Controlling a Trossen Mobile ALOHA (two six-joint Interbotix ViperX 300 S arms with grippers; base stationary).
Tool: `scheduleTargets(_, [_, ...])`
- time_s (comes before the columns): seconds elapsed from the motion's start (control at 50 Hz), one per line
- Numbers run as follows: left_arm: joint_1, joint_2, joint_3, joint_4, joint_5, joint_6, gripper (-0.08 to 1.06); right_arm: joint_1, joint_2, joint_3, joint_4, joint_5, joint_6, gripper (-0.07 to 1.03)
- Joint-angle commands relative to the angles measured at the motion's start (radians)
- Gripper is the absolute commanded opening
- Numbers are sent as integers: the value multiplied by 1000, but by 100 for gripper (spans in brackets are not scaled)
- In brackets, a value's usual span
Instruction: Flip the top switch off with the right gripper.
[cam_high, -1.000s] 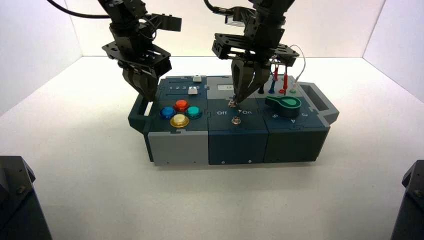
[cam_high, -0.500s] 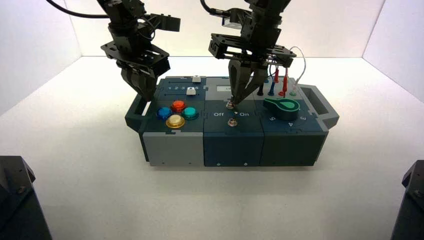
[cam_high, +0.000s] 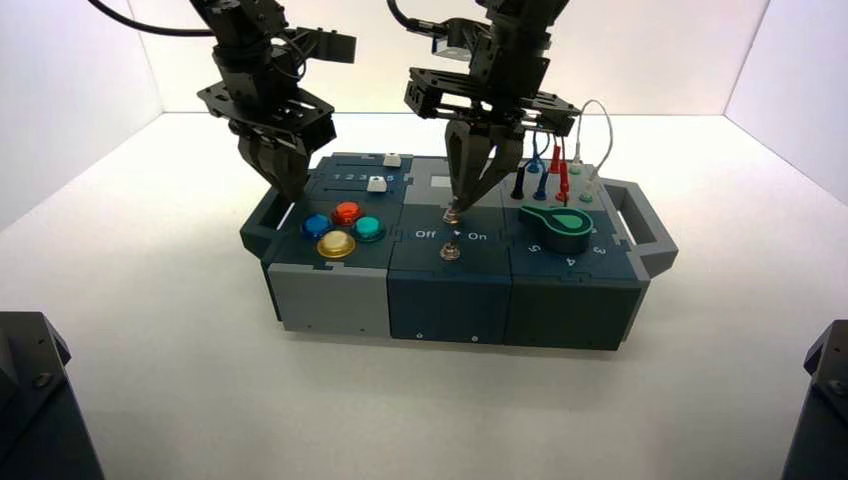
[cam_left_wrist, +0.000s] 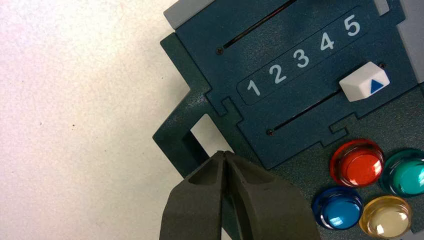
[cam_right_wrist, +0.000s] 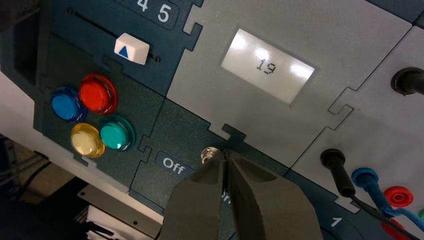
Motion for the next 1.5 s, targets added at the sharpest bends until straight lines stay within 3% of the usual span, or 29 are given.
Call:
scheduleTargets(0.02, [-35,20,-5,-12,-6,8,-3,124,-8,-86,75,-15,5,-2])
scheduleTargets(0.24, [-35,20,-9,-12,-3,8,-3,160,8,-110,109,-15,9,-2])
scheduleTargets(0.4, [-38,26,-9,-11,-3,8,-3,169,3,-110,109,-21,6,-2])
scheduleTargets(0.68, [-41,9,-12,-12,-8,8,-3,126,-104,-25,61,-44,5,-2])
scheduleTargets(0.96, [-41,-32,-5,-12,-15,8,-3,92,-290,57,-51,-60,-6,-2])
scheduleTargets(1.18, [-41,-66,-2,-11,-17,8,-3,92,-407,107,-58,-38,-5,-2])
scheduleTargets(1.5, [-41,-71,-8,-12,-15,8,-3,92,-430,127,-52,12,3,-2])
